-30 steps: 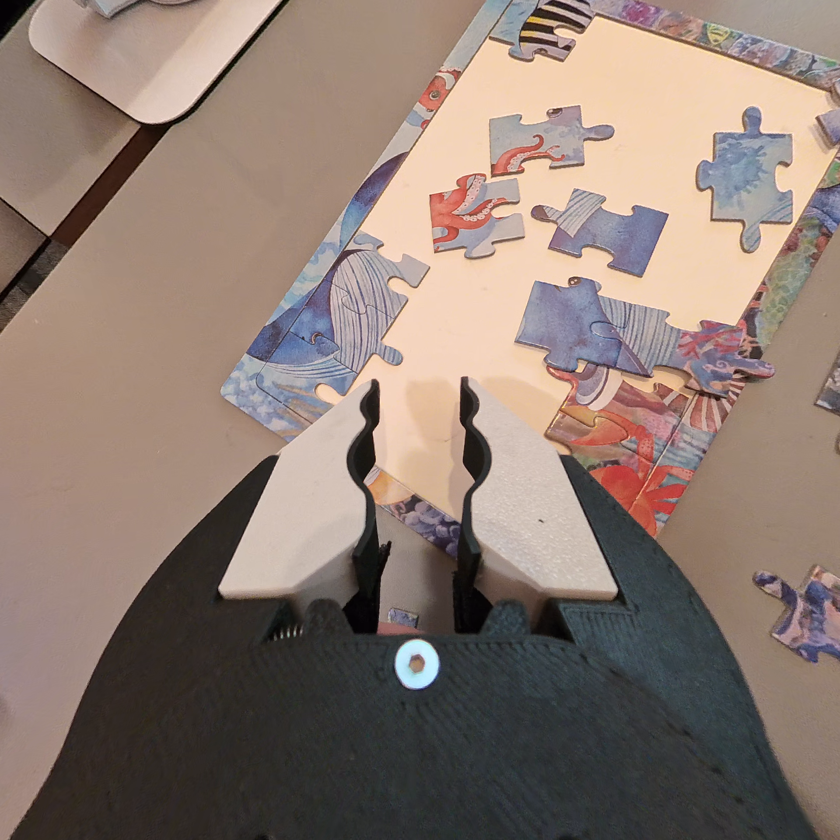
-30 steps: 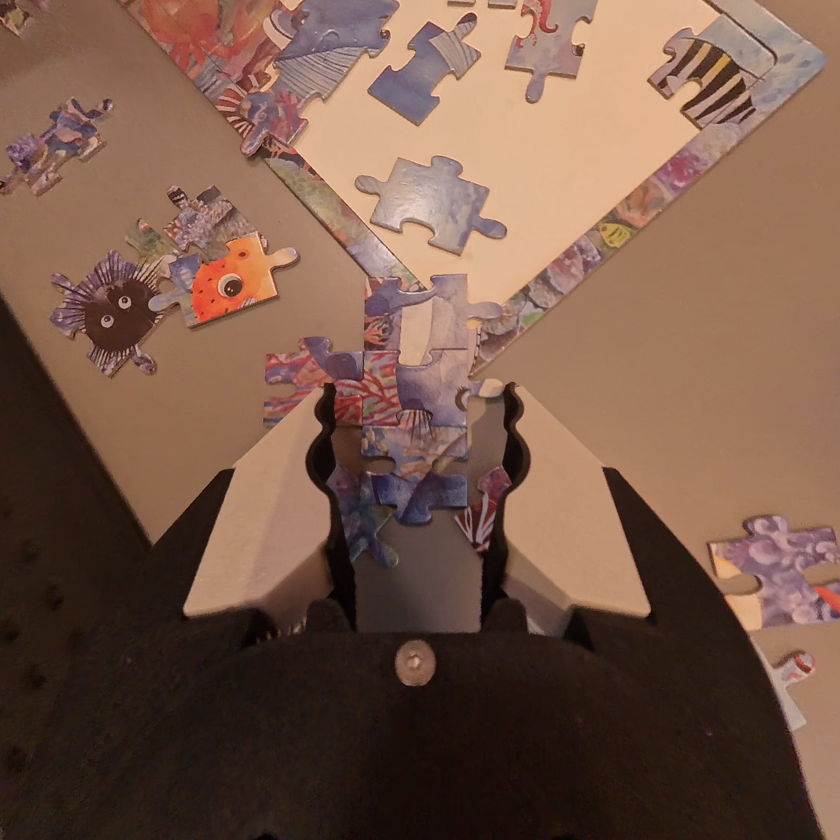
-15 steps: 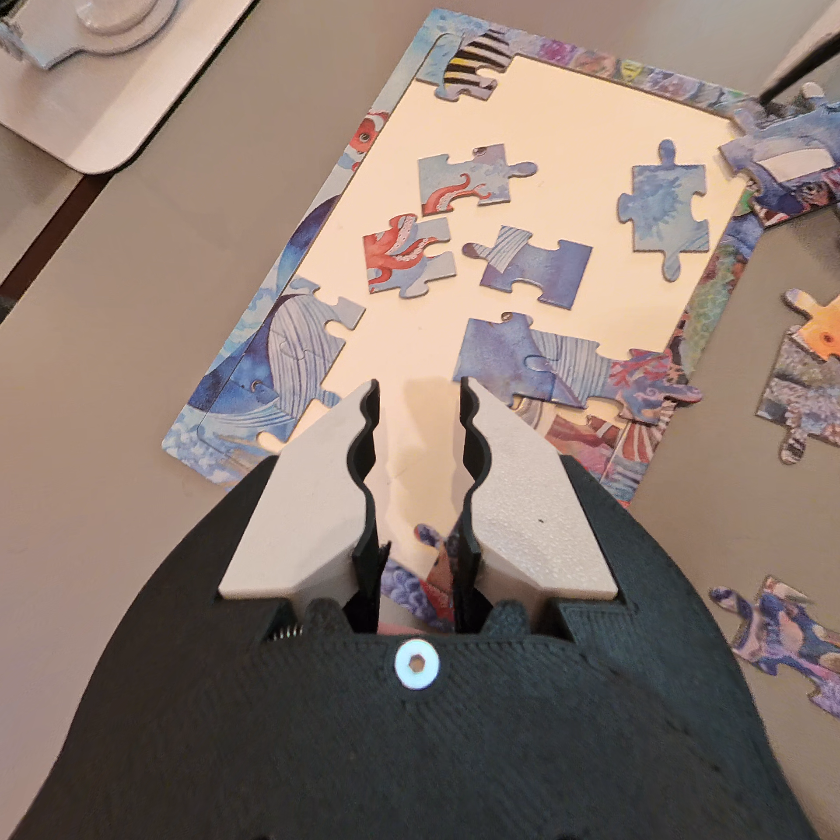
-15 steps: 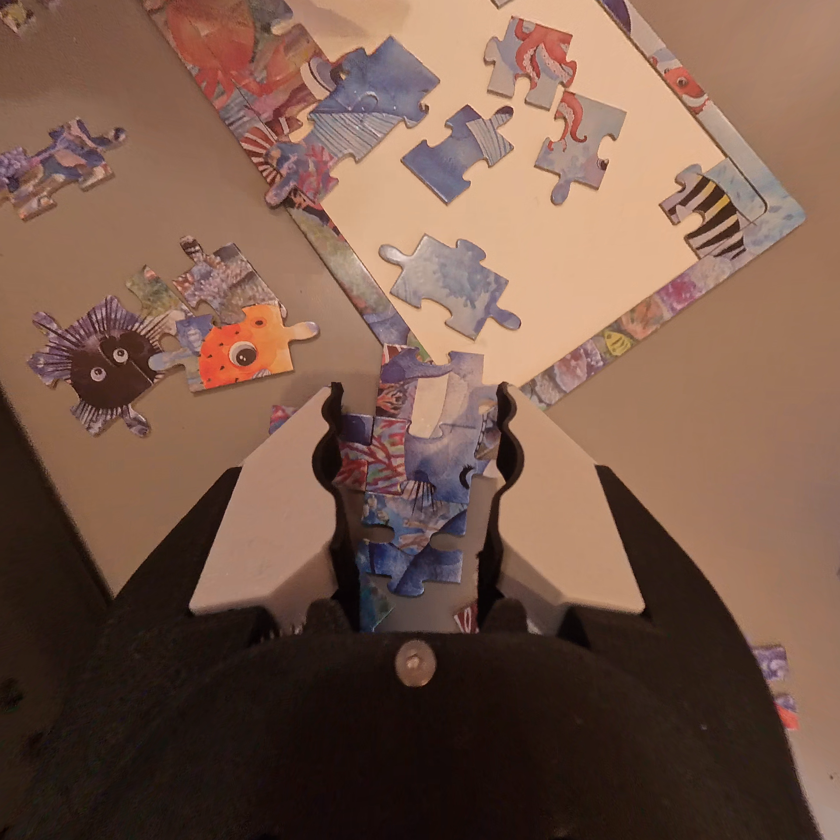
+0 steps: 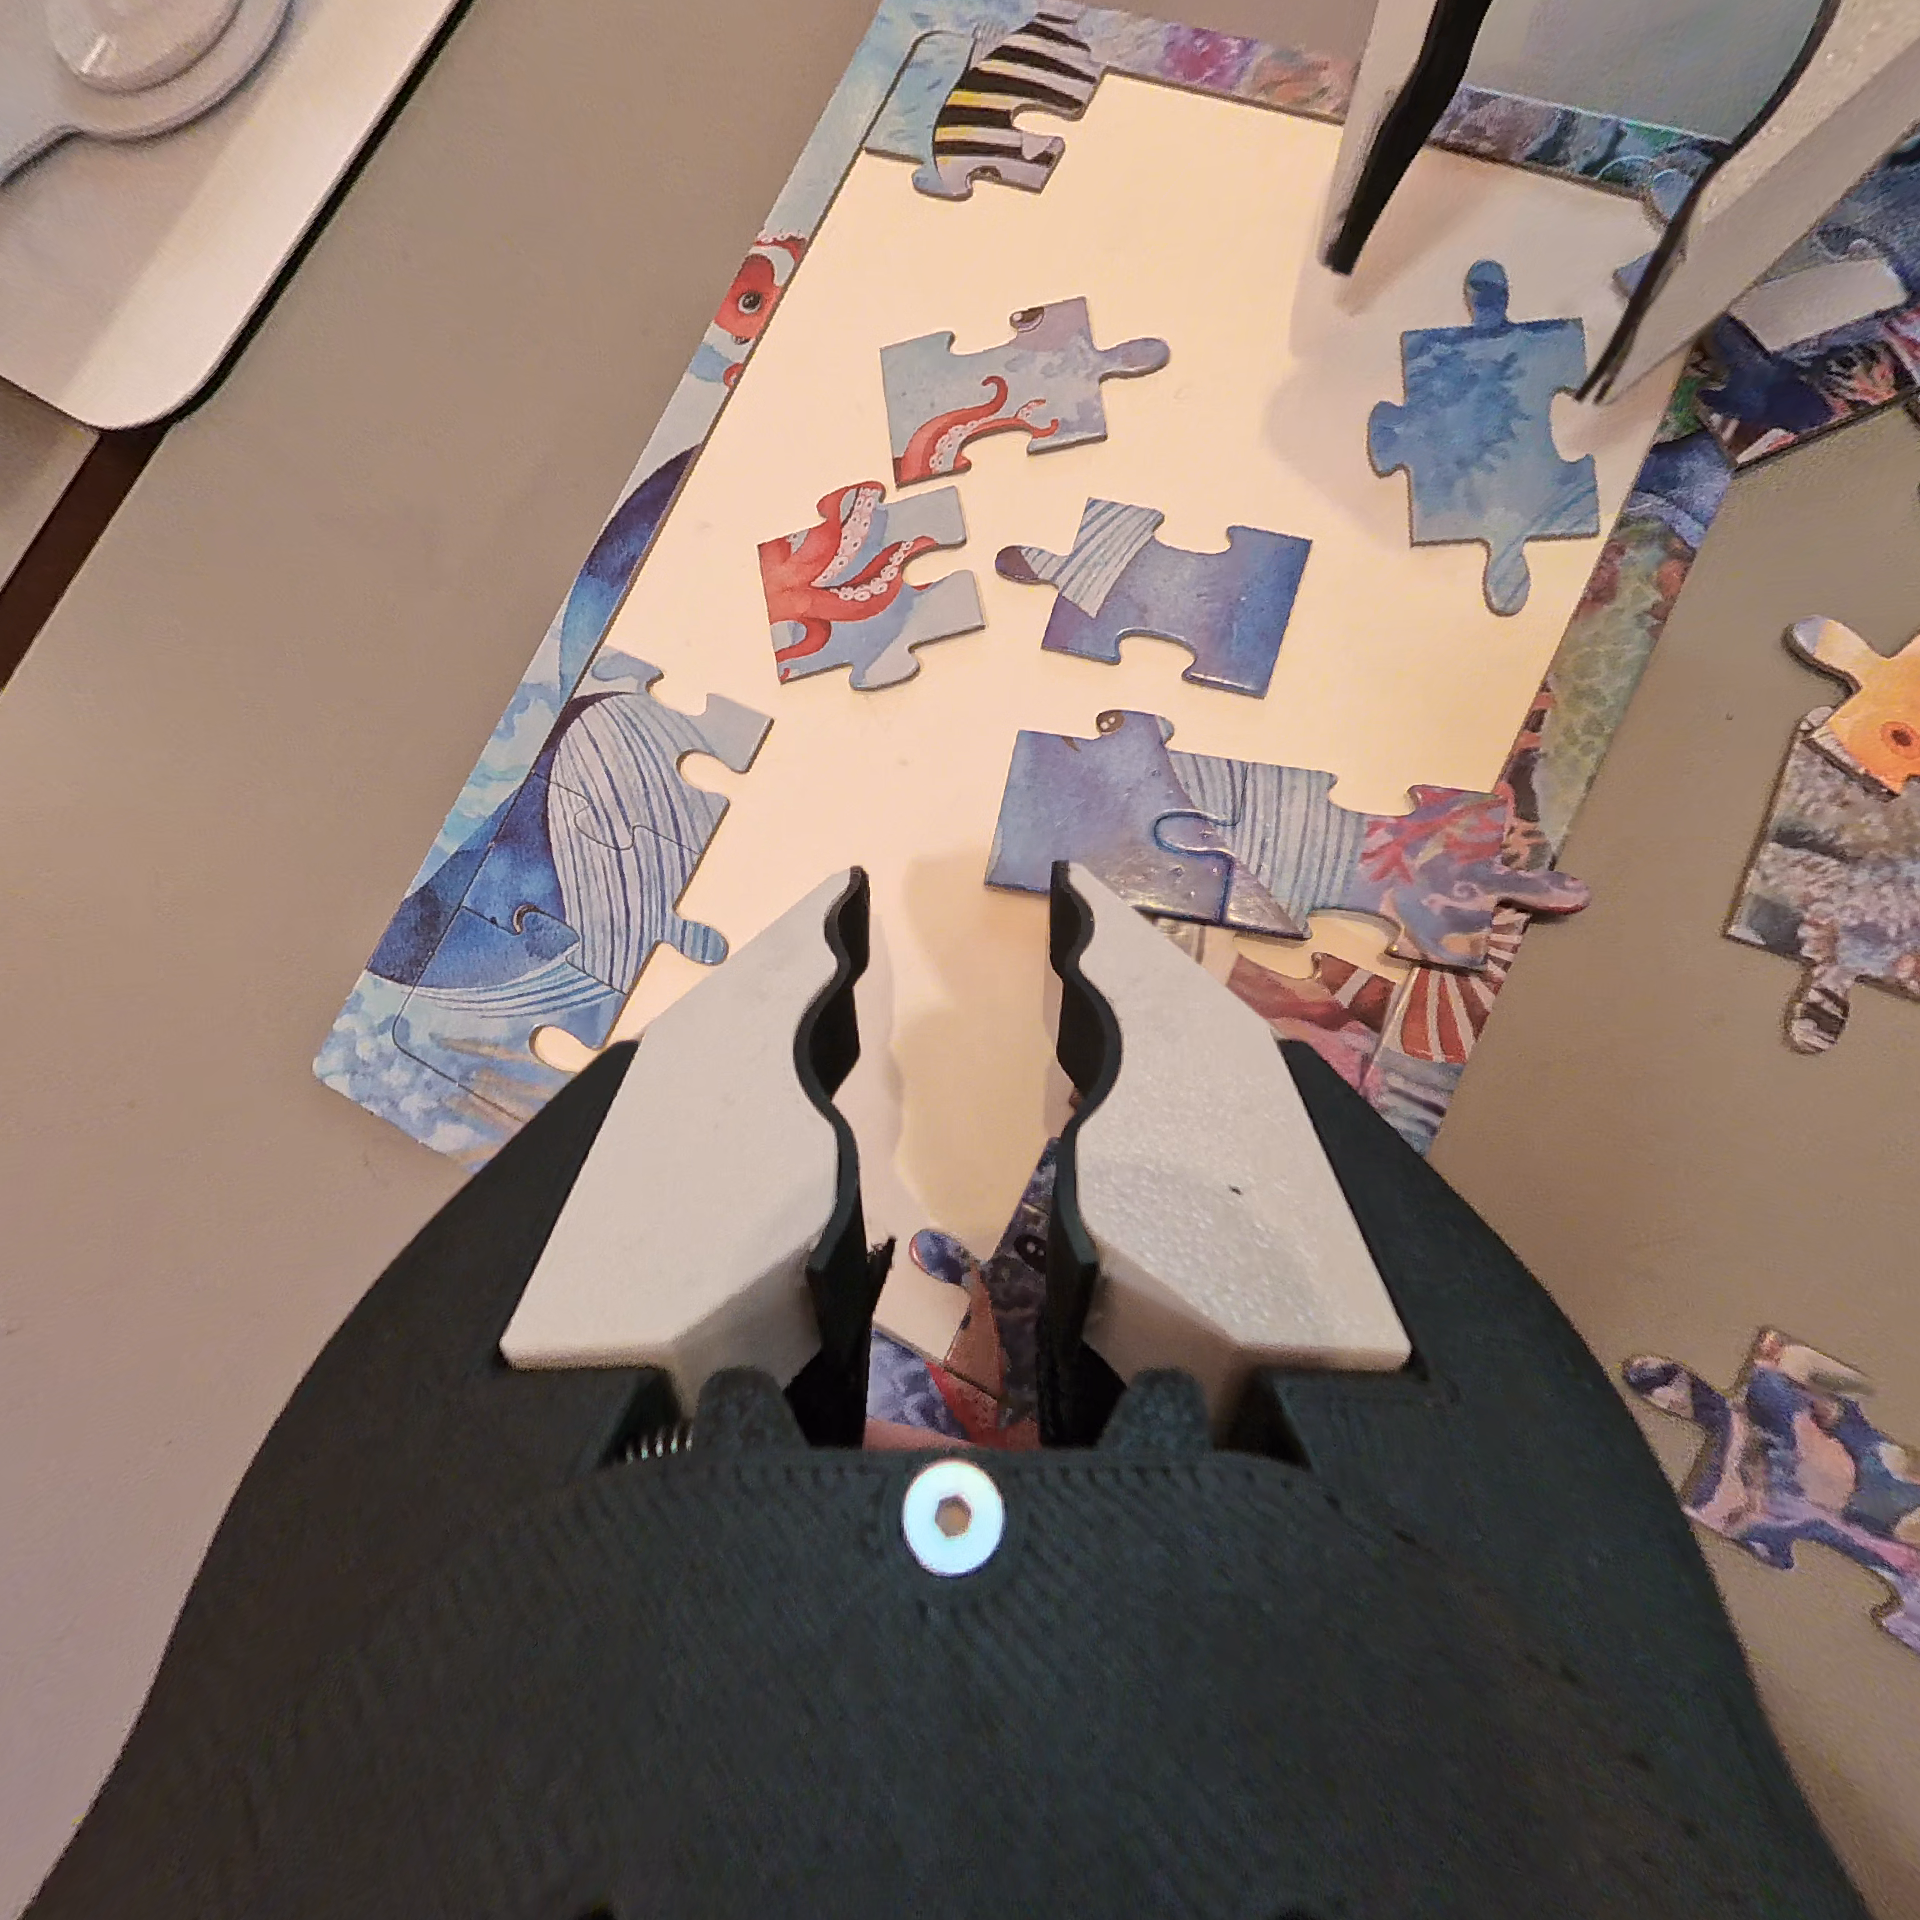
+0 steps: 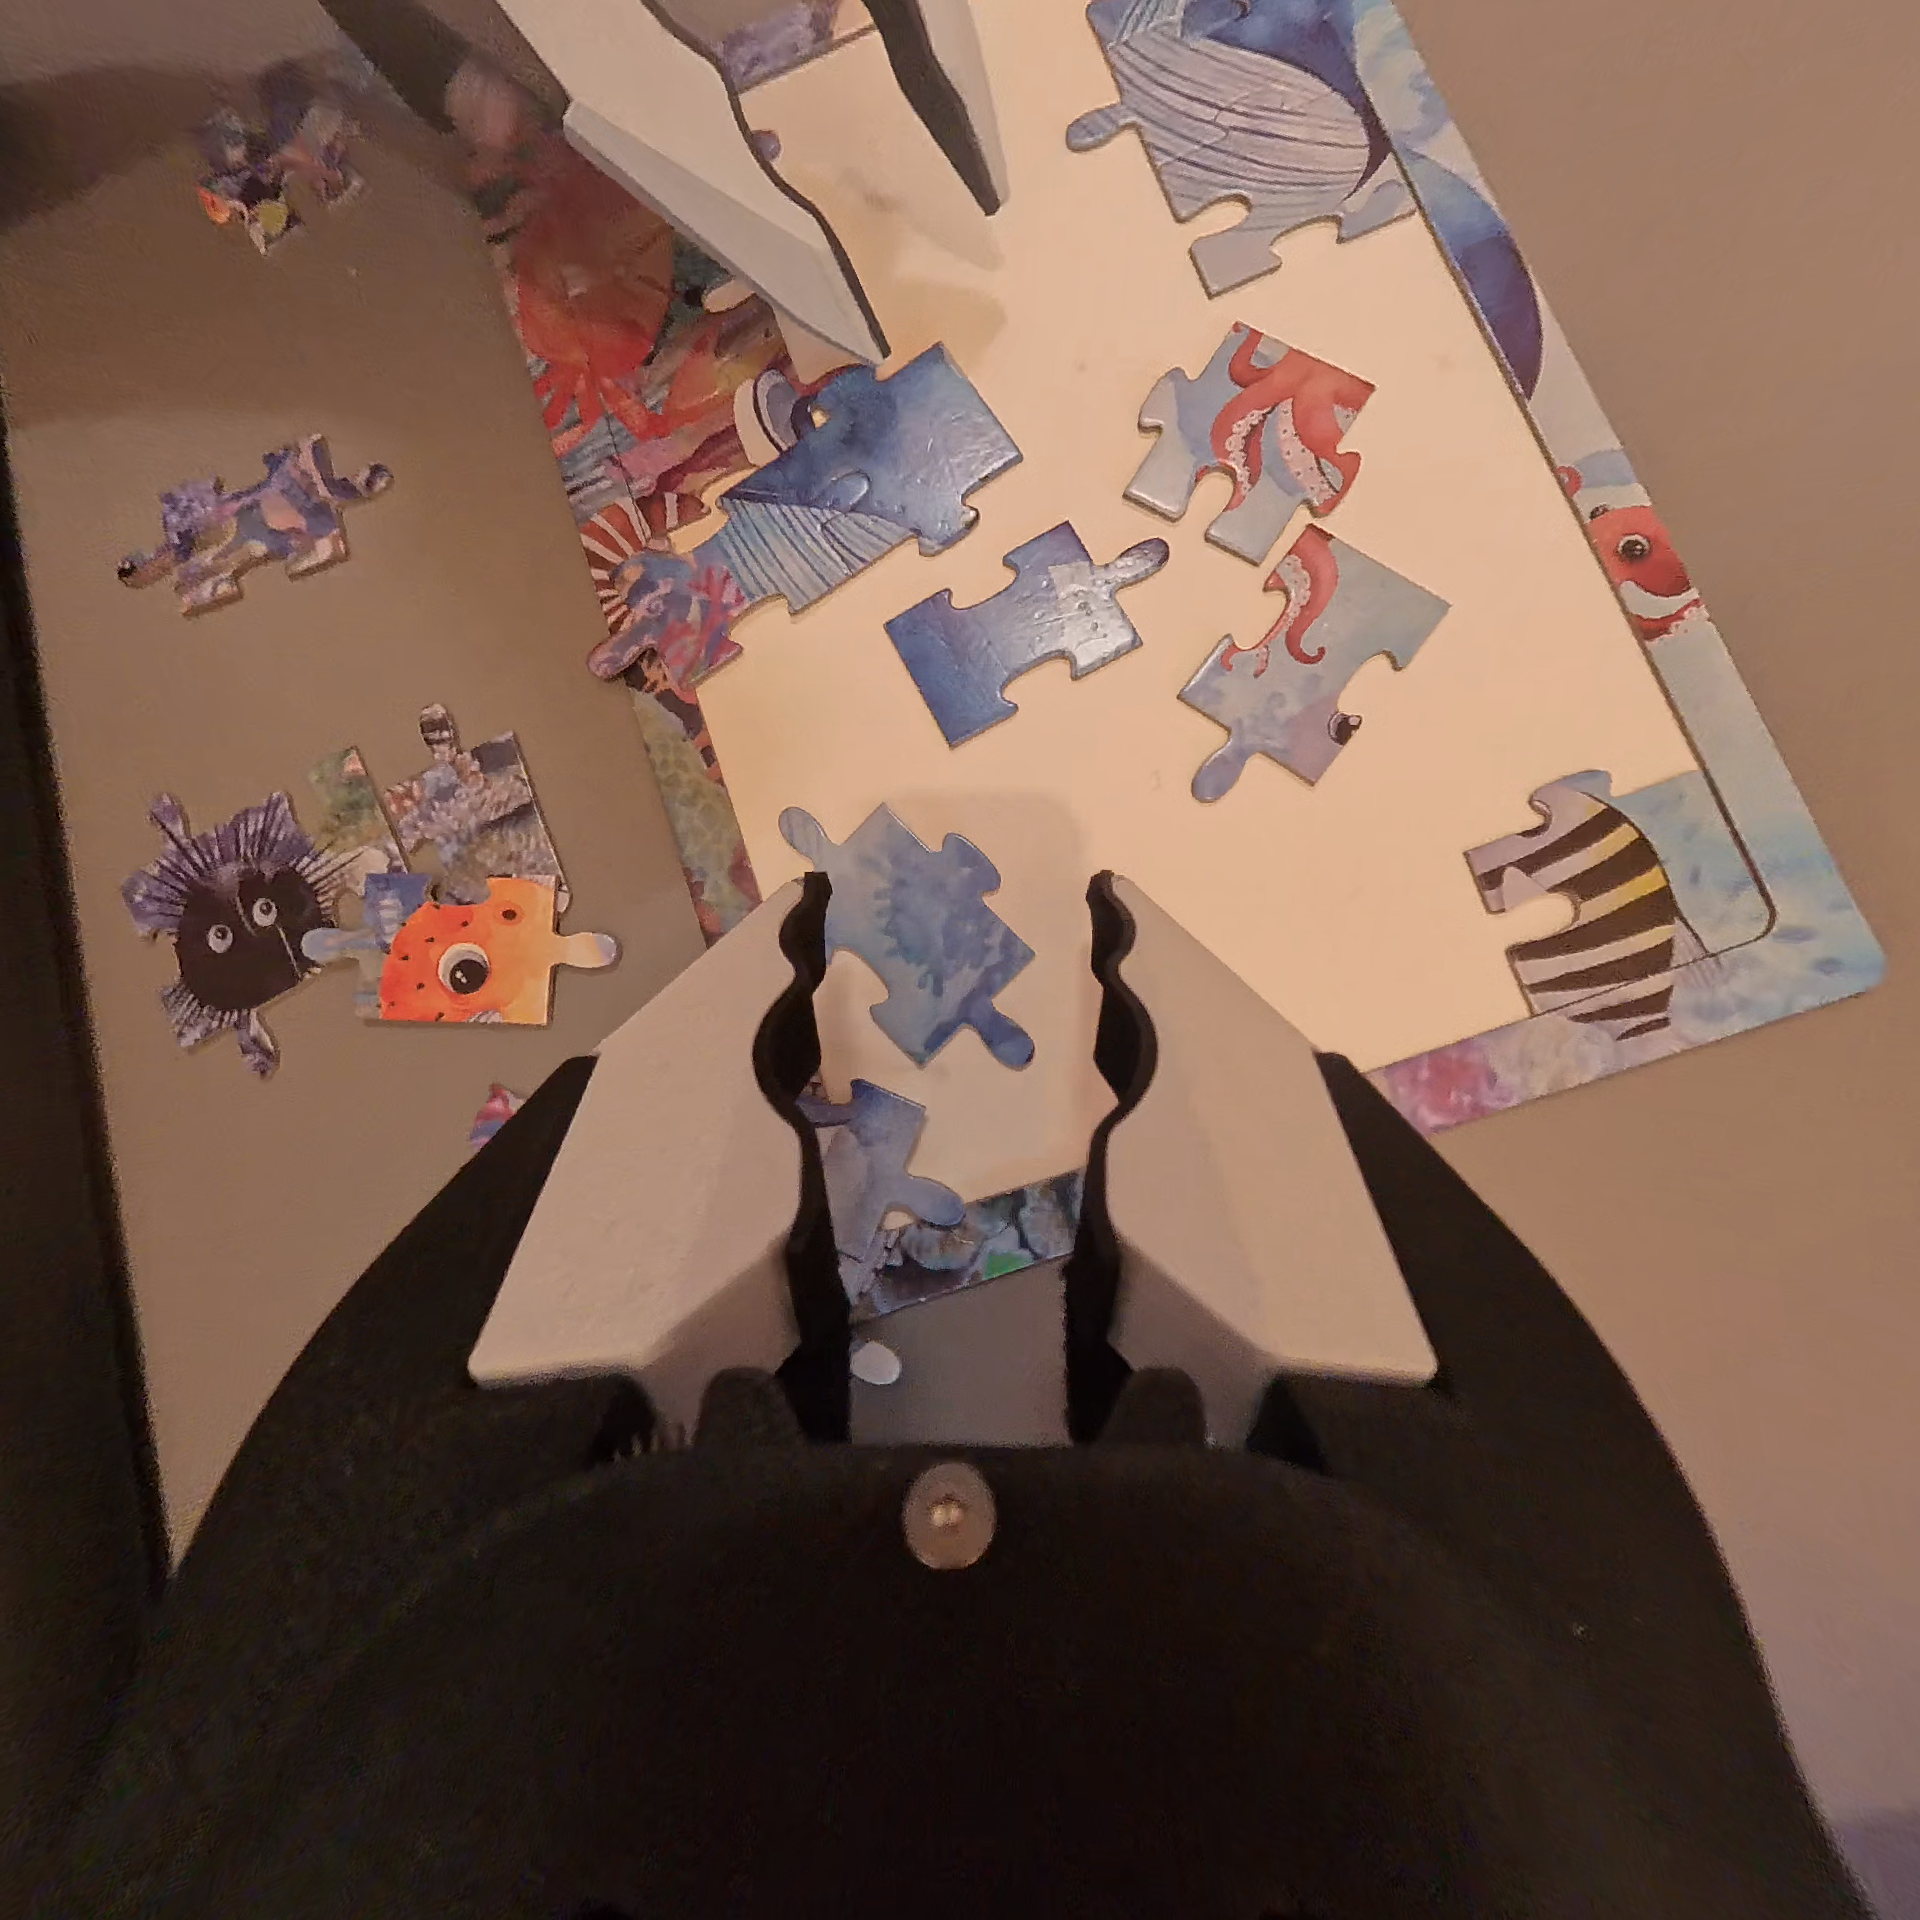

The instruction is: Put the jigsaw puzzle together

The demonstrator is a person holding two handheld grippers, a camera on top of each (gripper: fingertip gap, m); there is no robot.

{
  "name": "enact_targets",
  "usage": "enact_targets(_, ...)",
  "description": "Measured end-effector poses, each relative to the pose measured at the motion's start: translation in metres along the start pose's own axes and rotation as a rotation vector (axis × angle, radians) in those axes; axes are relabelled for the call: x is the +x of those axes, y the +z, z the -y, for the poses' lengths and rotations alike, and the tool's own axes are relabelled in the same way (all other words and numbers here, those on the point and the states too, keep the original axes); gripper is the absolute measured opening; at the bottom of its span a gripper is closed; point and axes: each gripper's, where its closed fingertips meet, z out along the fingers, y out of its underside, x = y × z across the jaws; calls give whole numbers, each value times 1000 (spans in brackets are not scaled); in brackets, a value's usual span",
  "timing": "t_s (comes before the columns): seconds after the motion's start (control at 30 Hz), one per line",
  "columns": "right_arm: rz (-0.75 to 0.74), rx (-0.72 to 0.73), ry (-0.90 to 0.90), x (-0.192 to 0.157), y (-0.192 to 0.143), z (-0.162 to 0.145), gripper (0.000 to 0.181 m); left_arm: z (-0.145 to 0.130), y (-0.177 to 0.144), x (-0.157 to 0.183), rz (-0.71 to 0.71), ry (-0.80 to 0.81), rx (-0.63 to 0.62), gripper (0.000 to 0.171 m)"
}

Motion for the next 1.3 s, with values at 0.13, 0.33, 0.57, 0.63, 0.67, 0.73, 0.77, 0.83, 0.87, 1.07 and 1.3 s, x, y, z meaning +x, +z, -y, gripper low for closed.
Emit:
enact_targets(0.13, -14, -11, -29, 14, -5, 0, 41, -4, 1, -3, 3, -8, -6, 33)
enact_targets(0.33, 2, 129, 28, 23, -32, 2, 12, -6, 4, -2, 0, -7, -18, 33)
enact_targets(0.57, 19, 119, 22, 14, -34, -6, 39, 1, 3, 6, -29, 6, 13, 33)
enact_targets(0.63, 22, 101, 15, 12, -29, -8, 38, 10, 1, 13, -53, 15, 45, 33)
enact_targets(0.67, 23, 93, 15, 12, -26, -9, 38, 16, 0, 18, -68, 20, 68, 33)
enact_targets(0.73, 29, 79, 15, 11, -21, -11, 39, 28, -3, 29, -101, 35, 112, 33)
enact_targets(0.77, 30, 74, 16, 11, -19, -12, 39, 33, -3, 34, -116, 42, 127, 34)
enact_targets(0.83, 15, 63, 19, 15, -17, -15, 33, 41, -1, 47, -144, 68, 145, 33)
enact_targets(0.87, 9, 58, 26, 17, -18, -17, 30, 43, 1, 53, -155, 86, 141, 34)
enact_targets(1.07, 29, 118, 60, 20, -31, -15, 25, 45, 13, 75, -201, 142, 117, 36)
enact_targets(1.3, 63, 42, 52, 13, -20, -28, 28, 43, 30, 96, -209, 203, 59, 33)
